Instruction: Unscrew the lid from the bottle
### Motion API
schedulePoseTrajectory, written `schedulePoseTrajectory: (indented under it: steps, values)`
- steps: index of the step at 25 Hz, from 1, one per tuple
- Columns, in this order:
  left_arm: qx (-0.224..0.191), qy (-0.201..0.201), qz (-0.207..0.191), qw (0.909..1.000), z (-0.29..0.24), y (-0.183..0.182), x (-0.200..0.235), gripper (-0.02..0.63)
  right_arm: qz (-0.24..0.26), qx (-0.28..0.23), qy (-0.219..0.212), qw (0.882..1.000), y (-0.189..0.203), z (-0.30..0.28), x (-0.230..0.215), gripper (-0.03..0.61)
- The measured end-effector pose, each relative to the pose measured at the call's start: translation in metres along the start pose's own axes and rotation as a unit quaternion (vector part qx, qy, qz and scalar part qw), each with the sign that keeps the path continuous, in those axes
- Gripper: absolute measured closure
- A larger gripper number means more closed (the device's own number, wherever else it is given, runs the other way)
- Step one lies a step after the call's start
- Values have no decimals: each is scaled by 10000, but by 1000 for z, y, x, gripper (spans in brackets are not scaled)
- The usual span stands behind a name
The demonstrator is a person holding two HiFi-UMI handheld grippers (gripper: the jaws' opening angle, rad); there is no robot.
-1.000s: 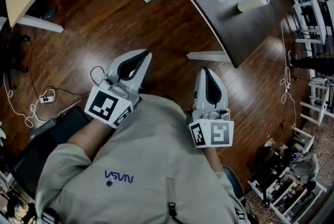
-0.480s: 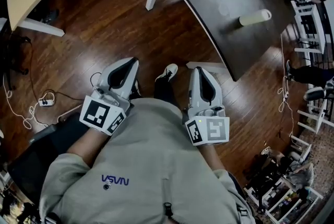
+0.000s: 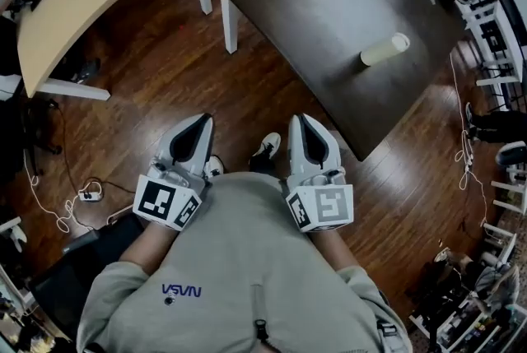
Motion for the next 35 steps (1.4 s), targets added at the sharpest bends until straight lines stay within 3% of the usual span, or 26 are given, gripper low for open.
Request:
schedulePoseTrajectory:
  steps: [9, 14, 19, 25, 31, 35]
  values:
    - [182, 657, -455, 9966, -108, -25, -28, 612, -394, -96, 560, 9976, 5, -7, -83, 580]
    - [335, 1242, -661, 9895, -151, -30, -49, 612, -363, 53, 837, 9958, 13, -4, -111, 580]
    - [688, 1606, -731, 9819, -180, -23, -26, 612, -541, 214, 1450, 9877, 26, -24, -114, 580]
    - [852, 2181, -905, 9680, -247, -47, 0, 612, -729, 213, 2278, 9708, 13, -49, -139, 580]
    - [979, 2890, -912, 9479, -313, -61, 52, 612, -1030, 349, 3384, 9347, 20, -84, -142, 569]
    - [1178, 3296, -1024, 9311, -353, -54, 66, 612, -1214, 625, 3821, 9140, 33, -100, -153, 463]
Point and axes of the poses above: the fingertips, and each gripper's own axes: z backward along the fingers, x to its left, y out of its underside, the point moved 10 cm from there along z, backward along the fingers, and after that the axes turned 2 degrees about x, right-handed, at the moved point
